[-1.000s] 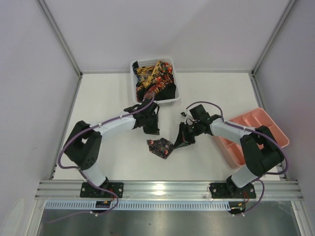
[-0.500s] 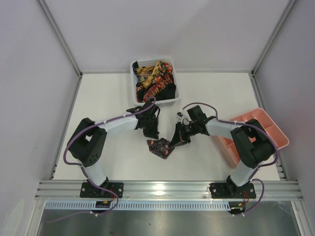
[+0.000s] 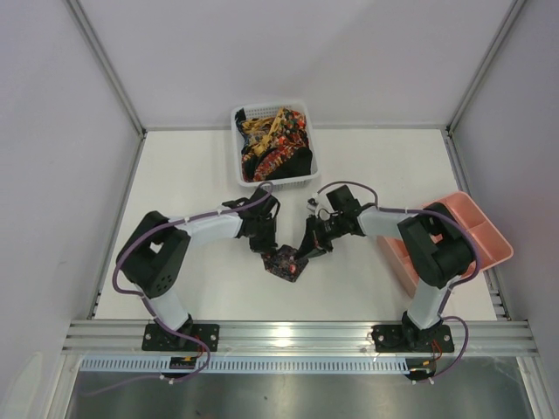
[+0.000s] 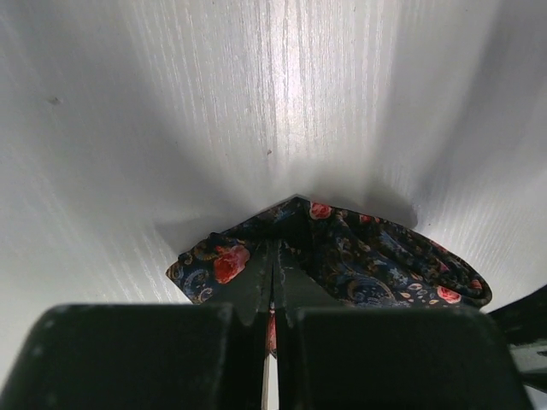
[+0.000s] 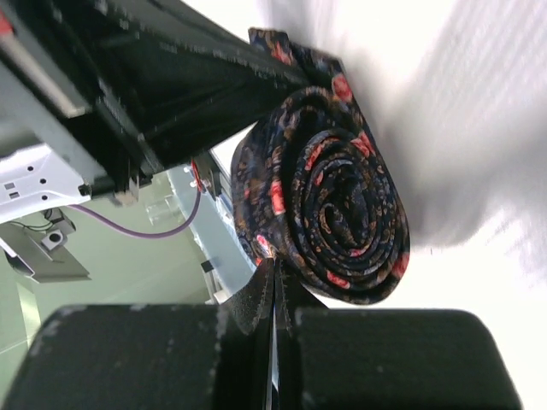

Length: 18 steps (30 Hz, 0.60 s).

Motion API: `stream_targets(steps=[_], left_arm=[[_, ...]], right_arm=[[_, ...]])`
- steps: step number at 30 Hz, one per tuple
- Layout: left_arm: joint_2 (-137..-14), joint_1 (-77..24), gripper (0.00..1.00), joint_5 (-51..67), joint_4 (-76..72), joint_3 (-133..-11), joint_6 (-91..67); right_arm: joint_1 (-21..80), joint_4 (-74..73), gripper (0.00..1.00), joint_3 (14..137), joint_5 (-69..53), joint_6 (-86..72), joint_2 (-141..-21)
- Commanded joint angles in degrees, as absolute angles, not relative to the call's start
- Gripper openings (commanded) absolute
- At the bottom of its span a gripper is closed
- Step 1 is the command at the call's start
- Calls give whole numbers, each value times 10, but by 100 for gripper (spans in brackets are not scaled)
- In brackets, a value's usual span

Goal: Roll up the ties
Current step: Roll the tie

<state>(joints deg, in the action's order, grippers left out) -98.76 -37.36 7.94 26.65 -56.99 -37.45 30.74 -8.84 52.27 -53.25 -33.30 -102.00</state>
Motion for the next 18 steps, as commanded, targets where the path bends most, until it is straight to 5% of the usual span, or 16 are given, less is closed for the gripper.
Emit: stream_targets(steps=[1, 18], left_arm=[[-965, -375, 1, 85, 245, -554, -378], [-921, -374, 1, 11, 304, -561, -374]], right_arm=[[317, -76, 0, 558, -540, -317, -1046], [338, -131, 0, 580, -506, -273, -1114]])
